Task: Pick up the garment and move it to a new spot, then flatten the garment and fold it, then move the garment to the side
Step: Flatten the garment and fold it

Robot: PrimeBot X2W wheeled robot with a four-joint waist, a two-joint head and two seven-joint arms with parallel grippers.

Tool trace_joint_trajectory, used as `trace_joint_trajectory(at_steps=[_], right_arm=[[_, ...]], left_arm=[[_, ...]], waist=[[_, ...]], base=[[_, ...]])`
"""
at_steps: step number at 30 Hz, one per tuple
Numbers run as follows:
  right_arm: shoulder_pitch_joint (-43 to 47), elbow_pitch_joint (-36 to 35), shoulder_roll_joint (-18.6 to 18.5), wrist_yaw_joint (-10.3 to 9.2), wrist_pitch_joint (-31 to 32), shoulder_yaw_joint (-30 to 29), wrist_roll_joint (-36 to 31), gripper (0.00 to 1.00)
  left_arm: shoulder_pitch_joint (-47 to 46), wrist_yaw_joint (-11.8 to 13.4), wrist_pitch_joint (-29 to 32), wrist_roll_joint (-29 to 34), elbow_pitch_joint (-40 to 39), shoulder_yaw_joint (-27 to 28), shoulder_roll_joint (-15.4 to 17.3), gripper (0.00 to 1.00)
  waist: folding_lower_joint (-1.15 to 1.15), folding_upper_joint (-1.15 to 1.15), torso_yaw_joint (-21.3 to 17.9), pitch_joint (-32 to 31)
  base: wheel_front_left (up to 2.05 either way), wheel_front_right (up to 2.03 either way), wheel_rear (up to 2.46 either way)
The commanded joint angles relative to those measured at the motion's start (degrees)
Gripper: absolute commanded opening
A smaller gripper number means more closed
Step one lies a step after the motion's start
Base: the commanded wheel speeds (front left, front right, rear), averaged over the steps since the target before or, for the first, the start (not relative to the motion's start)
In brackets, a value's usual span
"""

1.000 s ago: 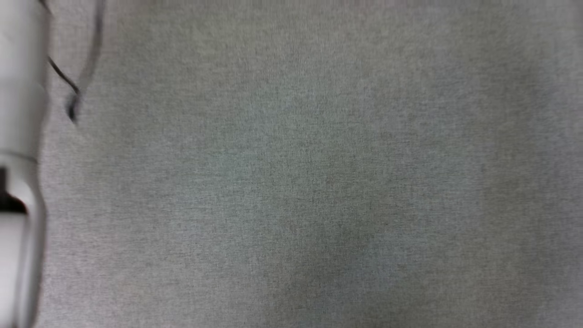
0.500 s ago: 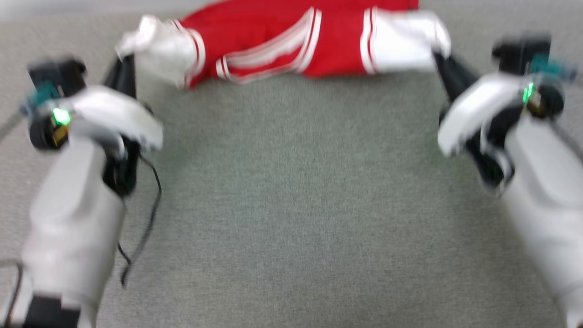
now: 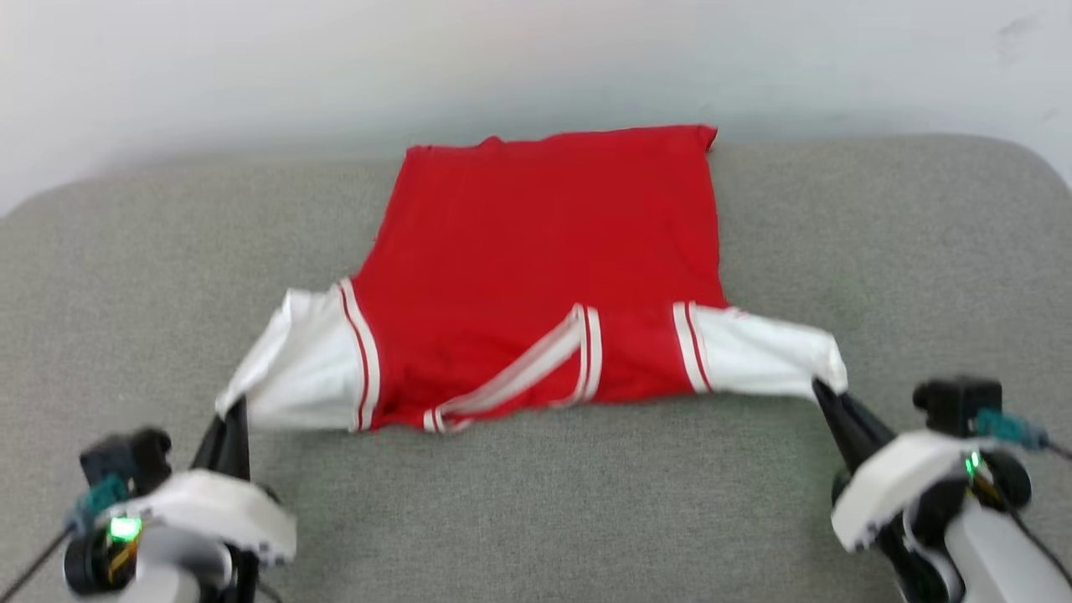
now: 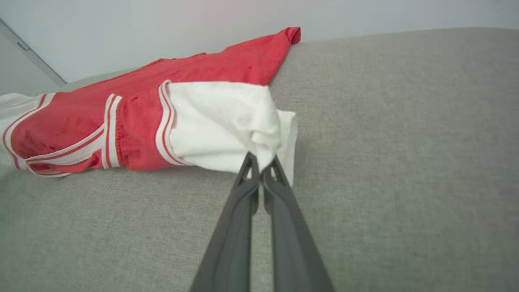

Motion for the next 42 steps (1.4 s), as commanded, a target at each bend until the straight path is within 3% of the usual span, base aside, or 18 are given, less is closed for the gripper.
trace_joint_trajectory(at_steps=[1,7,13,14,16,22,26,36,42], right_arm=[[2.25,-0.97,0.33,-0.03,0.37,-1.03,-0.34,0.00],[16.26,-10.48,3.30,-0.02,5.47,-9.84,-5.52,0.00],[27.00,-20.17,7.58,-0.02,12.36,-16.45,-13.94,0.00],[28.28,-21.42,8.34,-0.03,13.53,-17.30,-14.99,0.09],[29.85,-24.37,9.85,-0.02,15.09,-18.39,-16.46,1.00],[27.99,-31.20,11.68,-0.02,16.92,-22.20,-16.30,1.00],[21.65,-30.25,10.59,-0.02,17.64,-26.58,-13.88,1.00],[-5.13,-10.00,2.77,-0.02,24.84,-29.13,-10.27,1.00],[-20.25,-0.41,0.61,-0.02,33.51,-28.61,-10.83,1.00]], left_arm=[[1.63,0.98,0.35,0.01,-1.58,0.41,0.58,0.00],[14.65,7.20,4.52,-0.70,-13.00,0.74,1.93,0.00],[21.76,10.78,6.78,0.07,-19.23,-0.33,2.57,0.00],[22.32,11.09,6.92,0.25,-19.92,-0.55,2.48,0.00],[22.66,11.31,6.90,0.65,-21.05,-0.92,2.46,0.00],[20.13,11.67,6.27,2.45,-23.82,-1.90,2.60,0.00],[18.36,11.76,5.95,3.84,-25.46,-2.47,2.97,0.00],[11.18,10.13,4.46,6.82,-29.31,-4.86,2.14,0.00],[6.25,8.60,2.62,8.15,-30.64,-6.03,0.84,0.00]], waist=[[0.01,0.00,-0.12,-1.55],[0.01,0.00,0.63,-3.97],[0.01,0.00,1.48,-4.93],[0.01,0.00,1.66,-4.93],[0.01,0.00,2.06,-4.76],[0.01,0.00,3.36,-3.75],[0.01,0.00,4.35,-1.83],[0.01,0.00,9.68,7.73],[0.01,0.00,13.10,14.99]], base=[[0.00,0.00,0.00],[0.00,0.00,0.00],[0.00,0.00,0.00],[0.00,0.00,0.00],[0.00,0.00,0.00],[0.00,0.00,0.00],[0.00,0.00,0.00],[0.00,0.00,0.00],[0.00,0.00,0.00]])
